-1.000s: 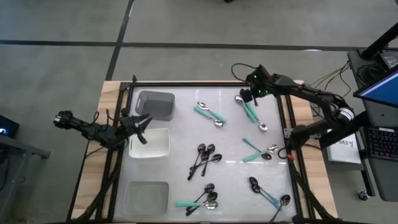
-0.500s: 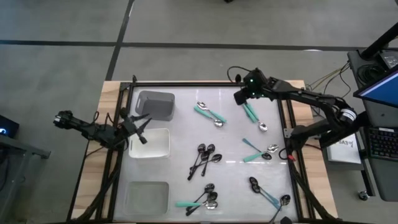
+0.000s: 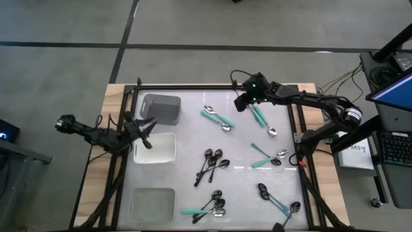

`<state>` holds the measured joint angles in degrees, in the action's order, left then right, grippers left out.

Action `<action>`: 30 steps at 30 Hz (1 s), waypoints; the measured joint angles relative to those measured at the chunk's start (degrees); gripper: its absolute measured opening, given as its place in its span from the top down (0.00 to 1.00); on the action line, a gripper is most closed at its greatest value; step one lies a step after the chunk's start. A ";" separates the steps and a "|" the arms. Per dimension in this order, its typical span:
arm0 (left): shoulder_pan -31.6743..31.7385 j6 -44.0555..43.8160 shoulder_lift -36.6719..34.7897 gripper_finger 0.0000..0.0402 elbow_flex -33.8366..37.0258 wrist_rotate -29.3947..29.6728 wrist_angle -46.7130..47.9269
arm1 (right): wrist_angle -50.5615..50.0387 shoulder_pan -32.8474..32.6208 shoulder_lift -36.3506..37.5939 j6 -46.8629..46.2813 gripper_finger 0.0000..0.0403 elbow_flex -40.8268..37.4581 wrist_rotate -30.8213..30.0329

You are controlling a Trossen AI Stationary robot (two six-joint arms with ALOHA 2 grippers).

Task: Sort silverware by color (type)
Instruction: Put the black spoon into the black bin

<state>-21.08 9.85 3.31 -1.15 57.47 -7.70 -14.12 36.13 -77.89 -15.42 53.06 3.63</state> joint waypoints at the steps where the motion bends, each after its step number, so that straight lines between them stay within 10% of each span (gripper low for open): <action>1: -0.02 -0.98 0.00 0.81 0.00 0.07 -0.78 | 0.98 -0.03 -0.37 0.00 0.98 0.00 1.27; 30: -0.02 -14.56 0.00 0.81 0.00 -3.55 -10.64 | 7.68 -3.28 -3.52 -0.25 0.98 0.02 5.85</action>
<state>-21.10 -4.72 3.31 -1.15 53.93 -18.34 -6.45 32.85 -81.41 -15.66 53.08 9.49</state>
